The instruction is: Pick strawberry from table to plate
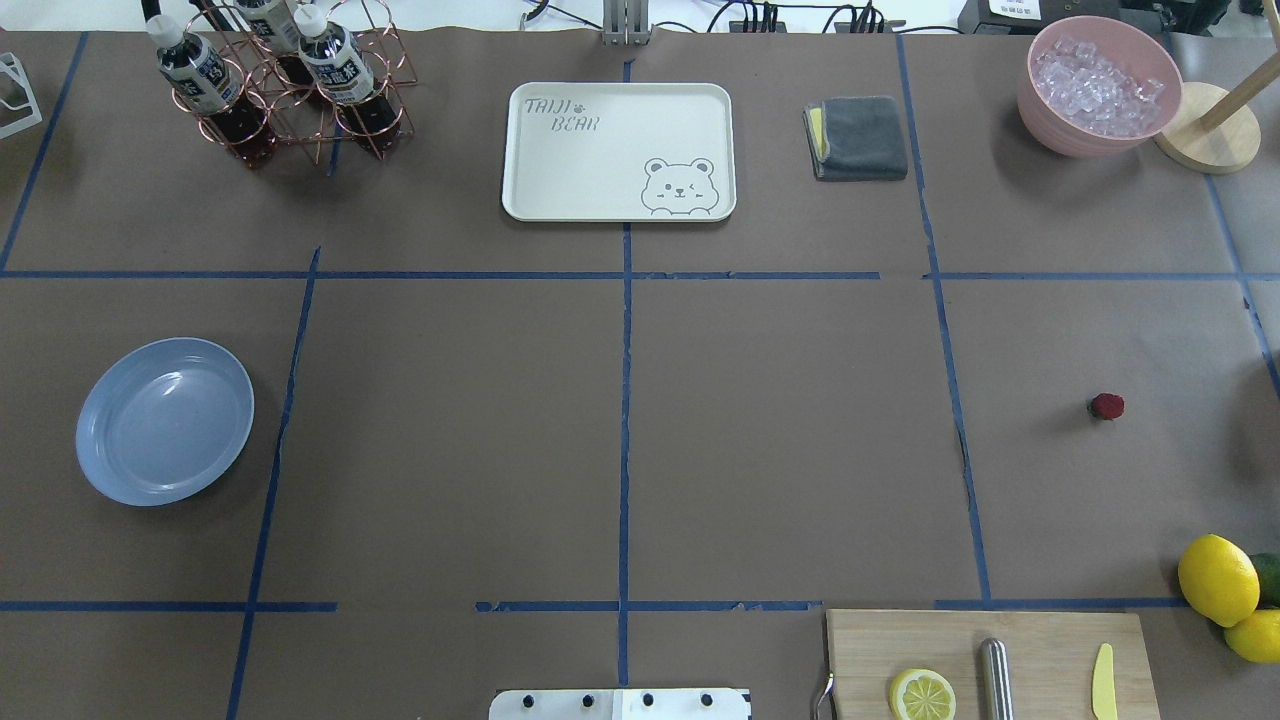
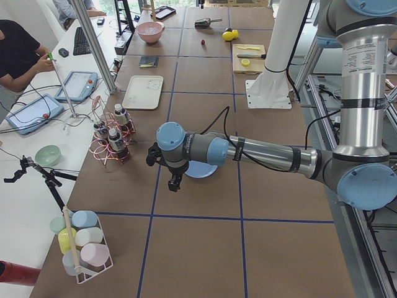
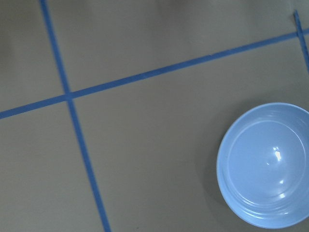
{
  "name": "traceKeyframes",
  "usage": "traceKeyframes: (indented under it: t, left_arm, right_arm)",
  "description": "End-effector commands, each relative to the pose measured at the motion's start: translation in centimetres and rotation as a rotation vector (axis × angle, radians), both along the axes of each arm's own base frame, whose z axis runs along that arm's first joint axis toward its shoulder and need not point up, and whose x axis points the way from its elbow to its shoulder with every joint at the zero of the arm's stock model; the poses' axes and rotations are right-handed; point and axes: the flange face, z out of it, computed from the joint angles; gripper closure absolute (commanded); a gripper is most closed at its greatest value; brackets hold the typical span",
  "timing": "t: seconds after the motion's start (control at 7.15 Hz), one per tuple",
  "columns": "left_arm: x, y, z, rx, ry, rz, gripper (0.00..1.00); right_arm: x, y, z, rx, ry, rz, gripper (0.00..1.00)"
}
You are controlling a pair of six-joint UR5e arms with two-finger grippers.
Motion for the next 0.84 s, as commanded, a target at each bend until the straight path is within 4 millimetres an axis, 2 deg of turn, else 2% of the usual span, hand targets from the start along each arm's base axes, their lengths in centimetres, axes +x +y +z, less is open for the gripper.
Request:
traceKeyframes:
  t: [0.0, 0.14, 0.28, 0.56, 0.7]
  left_arm:
    - [8.1, 0.9, -0.5, 0.072, 0.052, 0.158, 0.00]
    - [11.3, 1.5, 0.3, 0.068, 0.072, 0.195, 0.00]
    - [12.0, 1.4, 2.2, 0.064, 0.078, 0.180, 0.00]
    - [15.0, 1.6, 4.1, 0.035, 0.090, 0.182, 0.00]
    - [15.2, 1.4, 5.5, 0.031, 0.089, 0.184, 0.01]
  right_arm:
    - [-0.8, -0.1, -0.3, 0.003, -0.026, -0.018, 0.00]
    - [-1.2, -0.1, -0.4, 0.002, -0.035, -0.028, 0.00]
    - [-1.3, -0.1, -0.4, 0.002, -0.036, -0.029, 0.00]
    - [-1.5, 0.0, -0.4, 0.001, -0.039, -0.033, 0.00]
    - [-1.5, -0.1, -0.4, 0.000, -0.039, -0.033, 0.00]
